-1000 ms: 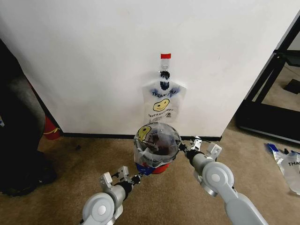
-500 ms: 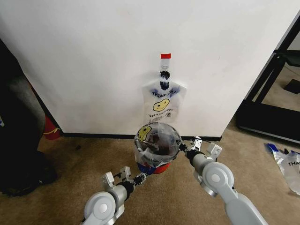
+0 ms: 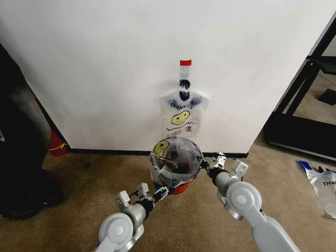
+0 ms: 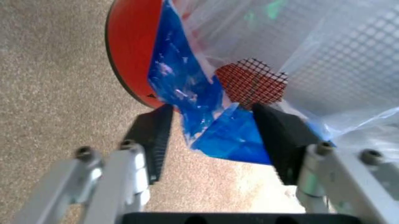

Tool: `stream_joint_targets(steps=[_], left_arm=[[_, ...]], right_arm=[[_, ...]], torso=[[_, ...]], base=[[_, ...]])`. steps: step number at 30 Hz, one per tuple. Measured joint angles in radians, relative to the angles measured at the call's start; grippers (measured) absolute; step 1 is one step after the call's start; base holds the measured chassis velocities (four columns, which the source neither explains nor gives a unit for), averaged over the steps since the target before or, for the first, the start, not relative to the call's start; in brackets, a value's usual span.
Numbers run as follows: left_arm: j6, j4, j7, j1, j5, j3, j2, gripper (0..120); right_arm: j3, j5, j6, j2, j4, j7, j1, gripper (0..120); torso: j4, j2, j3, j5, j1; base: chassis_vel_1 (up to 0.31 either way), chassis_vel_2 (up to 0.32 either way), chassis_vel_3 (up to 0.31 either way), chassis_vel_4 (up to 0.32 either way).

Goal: Pick up the garbage bag from the wall and place it over the trash bin.

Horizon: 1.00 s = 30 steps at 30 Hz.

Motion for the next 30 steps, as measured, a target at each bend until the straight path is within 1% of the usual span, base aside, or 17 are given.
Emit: stream_joint_targets(steps=[4, 5, 7, 8, 9, 12, 15, 17, 19, 22, 24, 27, 29, 30], left_arm=[[-0.007, 0.002, 0.005, 0.007, 0.014, 0.003, 0.002, 32], [-0.007, 0.002, 0.005, 0.007, 0.014, 0.003, 0.002, 32], [-0.007, 0.004, 0.006, 0.008, 0.018, 0.007, -0.001, 23], [-0.007, 0.005, 0.006, 0.008, 0.020, 0.009, -0.002, 22], [-0.008, 0.008, 0.006, 0.008, 0.025, 0.012, -0.006, 15], [-0.017, 0.014, 0.008, 0.008, 0.036, 0.018, -0.011, 4], [-0.034, 0.017, 0.017, 0.008, 0.048, 0.022, -0.011, 0], [-0.067, 0.023, 0.048, 0.013, 0.068, 0.027, -0.007, 0], [-0.083, 0.028, 0.072, 0.016, 0.080, 0.031, -0.002, 0], [-0.093, 0.033, 0.095, 0.019, 0.089, 0.034, 0.006, 0], [-0.102, 0.038, 0.128, 0.025, 0.114, 0.048, 0.024, 0], [-0.106, 0.040, 0.144, 0.029, 0.144, 0.060, 0.036, 0], [-0.115, 0.042, 0.160, 0.033, 0.198, 0.078, 0.046, 0], [-0.127, 0.042, 0.170, 0.036, 0.258, 0.099, 0.052, 0]], right_arm=[[0.000, 0.000, 0.004, 0.005, -0.001, 0.000, 0.000, 1], [0.000, 0.000, 0.004, 0.005, -0.001, 0.000, 0.000, 1], [0.000, 0.000, 0.006, 0.007, -0.001, 0.000, -0.003, 1], [0.000, 0.000, 0.006, 0.007, -0.001, 0.000, -0.004, 1], [0.000, 0.000, 0.007, 0.008, 0.000, 0.000, -0.006, 1], [0.000, 0.000, 0.008, 0.008, 0.004, 0.002, -0.009, 1], [0.001, 0.000, 0.009, 0.008, 0.007, 0.002, -0.011, 1], [0.003, 0.001, 0.012, 0.009, 0.009, 0.002, -0.015, 1], [0.005, 0.003, 0.014, 0.009, 0.010, 0.002, -0.017, 1], [0.006, 0.006, 0.015, 0.009, 0.012, 0.002, -0.019, 1], [0.009, 0.019, 0.018, 0.009, 0.017, 0.002, -0.019, 1], [0.012, 0.027, 0.020, 0.009, 0.019, 0.002, -0.019, 1], [0.014, 0.032, 0.021, 0.008, 0.020, 0.002, -0.018, 1], [0.016, 0.035, 0.022, 0.007, 0.020, 0.003, -0.017, 1]], torso=[[0.0000, 0.000, 0.000, 0.0000, 0.000], [0.0000, 0.000, 0.000, 0.0000, 0.000], [0.0000, 0.000, 0.000, 0.0000, 0.000], [0.0000, 0.000, 0.000, 0.0000, 0.000], [0.0000, 0.000, 0.000, 0.0000, 0.000], [0.0000, 0.000, 0.000, 0.0000, 0.000], [0.0000, 0.000, 0.000, 0.0000, 0.000], [0.0000, 0.000, 0.000, 0.0000, 0.000], [0.0000, 0.000, 0.000, -0.0001, 0.000], [0.0000, 0.000, 0.000, 0.0000, 0.000], [0.0000, 0.000, 0.000, 0.0000, 0.000], [0.0000, 0.000, 0.000, 0.0000, 0.000], [0.0000, 0.000, 0.000, 0.0000, 0.000], [0.0000, 0.000, 0.000, 0.0000, 0.000]], base=[[0.000, 0.000, 0.000, 0.000], [0.000, 0.000, 0.000, 0.000], [0.000, 0.000, 0.000, 0.000], [0.000, 0.000, 0.000, 0.000], [0.000, 0.000, 0.000, 0.000], [0.000, 0.000, 0.000, 0.000], [0.000, 0.000, 0.000, 0.000], [0.000, 0.000, 0.000, 0.000], [0.000, 0.000, 0.000, 0.000], [0.000, 0.000, 0.000, 0.000], [0.000, 0.000, 0.000, 0.000], [0.000, 0.000, 0.000, 0.000], [0.000, 0.000, 0.000, 0.000], [0.000, 0.000, 0.000, 0.000]])
